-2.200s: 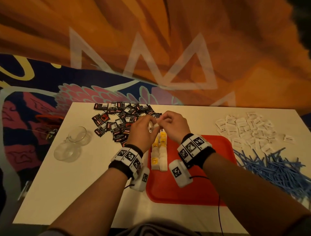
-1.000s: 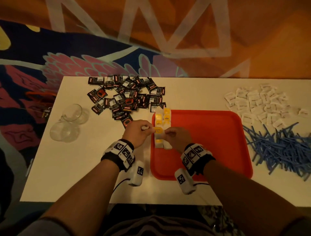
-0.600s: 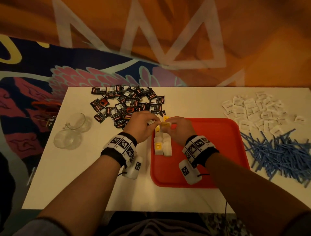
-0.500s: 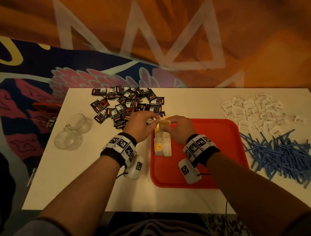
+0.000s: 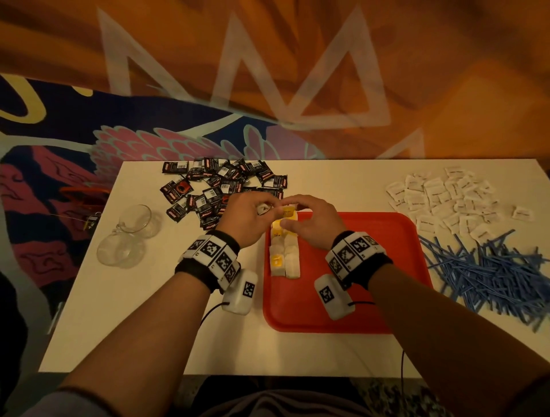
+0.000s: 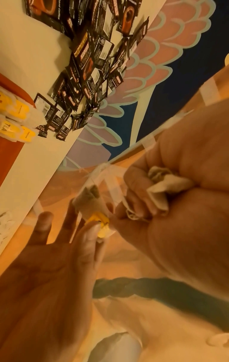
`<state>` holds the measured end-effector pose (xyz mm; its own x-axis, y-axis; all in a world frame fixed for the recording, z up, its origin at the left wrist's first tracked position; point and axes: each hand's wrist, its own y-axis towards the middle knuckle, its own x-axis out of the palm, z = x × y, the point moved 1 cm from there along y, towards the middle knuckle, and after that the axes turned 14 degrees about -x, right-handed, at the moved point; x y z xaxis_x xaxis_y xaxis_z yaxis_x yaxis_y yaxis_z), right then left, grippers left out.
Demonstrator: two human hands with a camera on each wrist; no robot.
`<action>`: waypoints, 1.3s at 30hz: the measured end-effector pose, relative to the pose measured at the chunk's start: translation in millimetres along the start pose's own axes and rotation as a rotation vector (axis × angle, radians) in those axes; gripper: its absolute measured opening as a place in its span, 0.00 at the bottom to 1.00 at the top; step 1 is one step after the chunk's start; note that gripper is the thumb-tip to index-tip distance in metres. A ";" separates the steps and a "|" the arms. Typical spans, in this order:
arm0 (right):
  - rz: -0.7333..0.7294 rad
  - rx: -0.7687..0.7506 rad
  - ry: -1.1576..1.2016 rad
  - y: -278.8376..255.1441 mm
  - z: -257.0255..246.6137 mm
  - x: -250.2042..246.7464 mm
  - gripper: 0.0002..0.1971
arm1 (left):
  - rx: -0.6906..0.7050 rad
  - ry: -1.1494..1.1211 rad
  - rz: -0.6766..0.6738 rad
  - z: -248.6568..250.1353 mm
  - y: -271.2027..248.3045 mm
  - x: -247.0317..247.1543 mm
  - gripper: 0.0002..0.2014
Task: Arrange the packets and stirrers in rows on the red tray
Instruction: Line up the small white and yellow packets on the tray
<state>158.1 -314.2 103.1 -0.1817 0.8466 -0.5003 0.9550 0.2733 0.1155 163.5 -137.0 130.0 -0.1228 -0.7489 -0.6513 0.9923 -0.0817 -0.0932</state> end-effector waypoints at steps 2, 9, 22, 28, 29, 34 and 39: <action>-0.016 0.023 0.058 -1.1 -1.6 2.2 0.08 | -0.014 -0.014 0.012 -2.0 -0.1 -0.1 0.01; 0.025 0.264 0.265 -18.5 14.6 24.8 0.12 | -0.131 0.013 0.041 -20.8 -4.8 11.9 0.03; 0.011 0.763 0.143 -80.3 84.7 113.2 0.08 | -0.532 0.188 -0.158 -101.2 -51.0 58.7 0.05; 0.053 0.838 0.023 -86.4 94.3 132.9 0.05 | -0.586 0.136 -0.171 -123.7 -60.4 54.1 0.06; 0.055 0.848 0.010 -85.2 96.0 134.5 0.06 | -0.598 0.126 -0.173 -126.6 -61.5 53.6 0.05; 0.081 0.876 0.014 -83.3 93.6 132.9 0.11 | -0.602 0.097 -0.190 -136.4 -65.9 53.1 0.06; 0.090 0.872 0.024 -87.6 91.3 130.7 0.11 | -0.620 -0.010 -0.171 -139.3 -68.1 54.5 0.05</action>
<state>72.0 -269.2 -50.8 -0.0927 0.8600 -0.5019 0.8028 -0.2336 -0.5485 86.8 -80.6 -4.1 -0.2752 -0.7652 -0.5820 0.7644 0.1931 -0.6152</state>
